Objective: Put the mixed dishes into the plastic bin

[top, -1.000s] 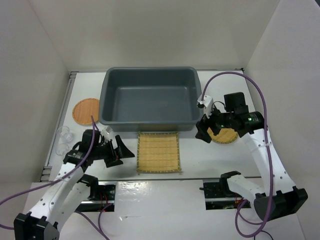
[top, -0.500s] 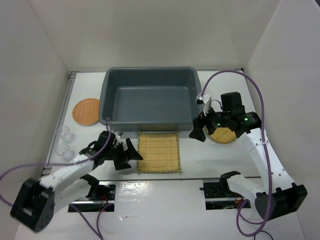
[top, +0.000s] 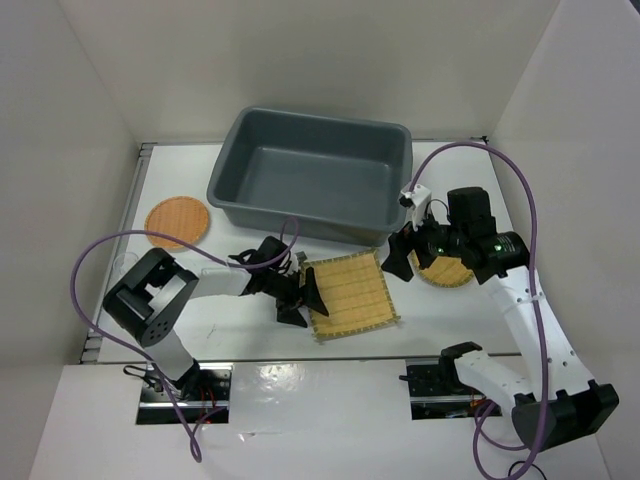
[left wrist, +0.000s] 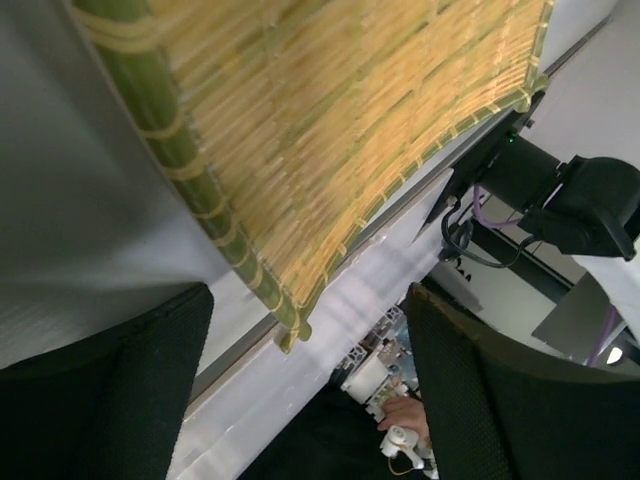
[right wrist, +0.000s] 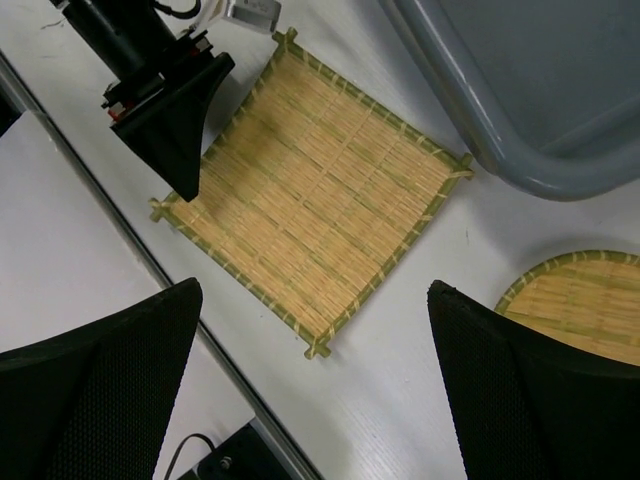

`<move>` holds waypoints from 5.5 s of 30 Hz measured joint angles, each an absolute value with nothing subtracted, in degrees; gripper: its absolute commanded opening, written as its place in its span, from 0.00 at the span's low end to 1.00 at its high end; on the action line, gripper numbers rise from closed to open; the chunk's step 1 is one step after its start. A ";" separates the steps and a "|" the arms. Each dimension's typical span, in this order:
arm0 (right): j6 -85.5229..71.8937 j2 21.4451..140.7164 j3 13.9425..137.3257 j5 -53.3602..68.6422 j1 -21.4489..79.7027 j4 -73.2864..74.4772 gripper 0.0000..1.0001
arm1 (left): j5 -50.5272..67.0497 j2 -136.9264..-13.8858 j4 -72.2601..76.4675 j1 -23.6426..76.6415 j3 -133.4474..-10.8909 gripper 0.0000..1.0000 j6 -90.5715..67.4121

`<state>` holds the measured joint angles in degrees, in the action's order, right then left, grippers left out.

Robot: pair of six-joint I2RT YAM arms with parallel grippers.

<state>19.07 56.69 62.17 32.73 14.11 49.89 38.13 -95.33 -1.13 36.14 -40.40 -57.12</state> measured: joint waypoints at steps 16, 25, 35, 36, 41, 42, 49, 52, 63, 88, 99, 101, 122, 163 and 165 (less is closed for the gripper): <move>17.32 55.75 61.14 30.30 14.11 48.49 0.98 | 38.68 -100.66 4.19 36.53 -40.12 0.21 -55.53; 16.53 55.86 60.62 29.41 14.11 47.68 0.98 | 37.63 -100.49 4.36 36.69 -41.28 0.00 -55.22; 14.87 55.48 60.34 27.29 12.80 46.57 0.98 | 36.40 -91.50 -10.20 36.38 -45.06 0.00 -50.96; 14.44 55.35 60.20 26.65 12.53 46.28 0.98 | 36.99 -90.24 -11.70 36.05 -45.58 0.00 -50.46; 12.95 53.67 58.89 23.70 11.40 44.71 0.98 | 39.62 -86.00 -18.02 34.85 -47.75 0.00 -47.51; 12.58 53.15 58.57 22.81 11.20 44.18 0.98 | 40.05 -85.45 -18.94 34.83 -48.03 0.00 -46.92; 10.28 48.36 56.62 19.14 10.98 42.19 0.98 | 42.57 -81.82 -23.38 33.78 -49.15 0.00 -46.15; 9.82 47.99 56.62 18.20 10.98 41.47 0.98 | 42.98 -81.56 -24.36 33.01 -49.15 0.00 -45.52; 9.21 47.94 56.62 17.10 10.98 41.04 0.98 | 45.15 -80.47 -26.22 29.50 -49.89 0.00 -45.08; 10.61 46.78 55.75 17.80 10.98 39.77 0.98 | 49.67 -78.28 -29.50 25.10 -52.38 0.00 -42.19; 10.09 41.69 52.86 11.00 10.98 37.08 0.98 | 53.39 -78.67 -28.23 23.68 -58.37 0.00 -43.66; 9.80 40.71 52.77 9.32 10.98 36.18 0.98 | 54.70 -78.67 -28.14 23.46 -59.40 0.00 -43.97; 12.73 34.57 46.72 -10.41 10.98 28.36 0.98 | 64.86 -84.07 -24.18 18.28 -76.07 0.00 -51.31; 13.23 35.51 40.05 -24.95 16.71 23.49 0.95 | 57.01 -131.28 -14.52 6.79 -111.26 0.00 -60.34; 13.13 35.55 40.05 -25.17 16.75 23.46 0.95 | 55.88 -133.12 -14.44 6.90 -112.40 0.00 -60.31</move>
<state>13.13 35.55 40.05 -25.17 16.75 23.46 55.88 -133.12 -14.44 6.90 -112.40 -60.31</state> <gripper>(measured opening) 0.950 0.029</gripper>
